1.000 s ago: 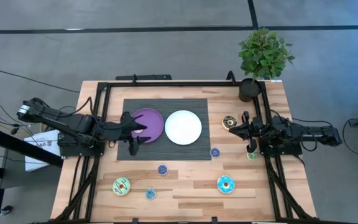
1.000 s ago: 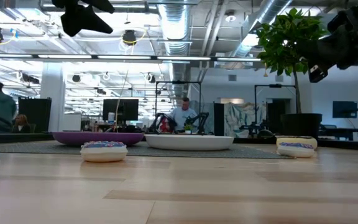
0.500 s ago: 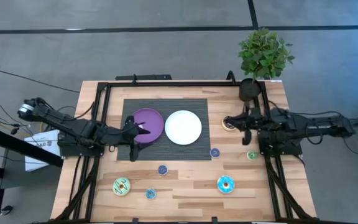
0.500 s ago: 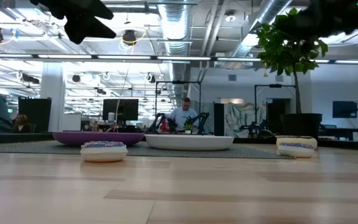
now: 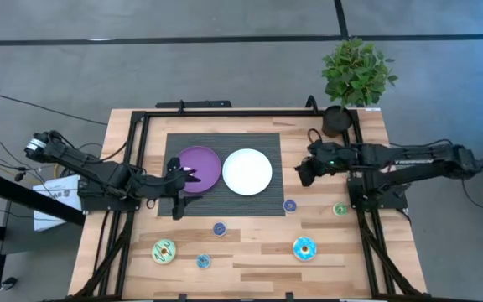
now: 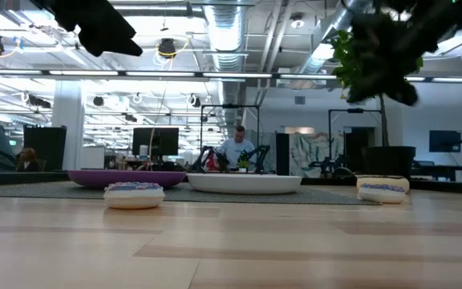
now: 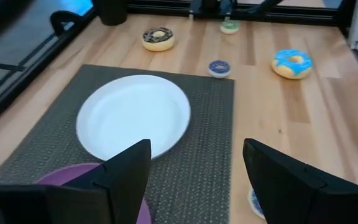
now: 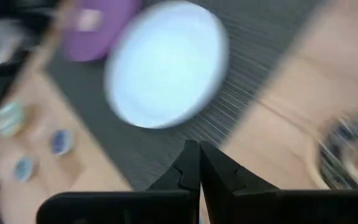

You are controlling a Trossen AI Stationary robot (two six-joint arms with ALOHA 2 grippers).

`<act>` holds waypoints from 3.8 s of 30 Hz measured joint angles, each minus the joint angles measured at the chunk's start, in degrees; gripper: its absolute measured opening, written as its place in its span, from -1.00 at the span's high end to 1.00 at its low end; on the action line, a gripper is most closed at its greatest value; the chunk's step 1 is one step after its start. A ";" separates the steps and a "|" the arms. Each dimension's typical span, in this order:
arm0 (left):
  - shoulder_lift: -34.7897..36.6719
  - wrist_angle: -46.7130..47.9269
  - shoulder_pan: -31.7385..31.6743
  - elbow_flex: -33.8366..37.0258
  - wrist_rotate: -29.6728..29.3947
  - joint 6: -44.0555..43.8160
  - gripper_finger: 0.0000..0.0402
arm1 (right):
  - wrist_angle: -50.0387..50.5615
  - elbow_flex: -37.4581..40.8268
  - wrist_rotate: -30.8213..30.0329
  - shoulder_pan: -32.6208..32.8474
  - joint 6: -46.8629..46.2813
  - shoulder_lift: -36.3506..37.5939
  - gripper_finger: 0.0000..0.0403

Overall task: Pick & Place donuts
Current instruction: Put the large brown donut on the white plate

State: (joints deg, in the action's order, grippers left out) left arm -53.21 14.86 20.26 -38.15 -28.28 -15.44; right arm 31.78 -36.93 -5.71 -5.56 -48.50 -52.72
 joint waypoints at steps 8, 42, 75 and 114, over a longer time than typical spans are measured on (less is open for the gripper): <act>0.00 0.27 -0.01 0.00 -2.26 -0.30 -0.25 | 12.70 0.00 1.50 -8.54 -5.67 0.54 1.00; 0.00 -0.84 -0.01 0.00 -5.61 -6.07 -0.25 | 11.42 11.02 19.40 -41.75 8.58 0.83 -0.25; 0.00 -0.16 -0.02 0.00 -5.41 -6.52 -0.25 | 11.86 4.37 10.73 -34.22 11.07 -10.64 -0.26; 0.00 -0.14 -0.03 0.00 -5.22 -7.71 -0.25 | 5.54 4.08 6.35 -26.64 6.45 -25.59 -0.15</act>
State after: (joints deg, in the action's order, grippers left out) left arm -53.21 14.72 20.23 -38.15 -33.50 -23.15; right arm 37.32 -32.85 0.63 -32.19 -42.05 -78.31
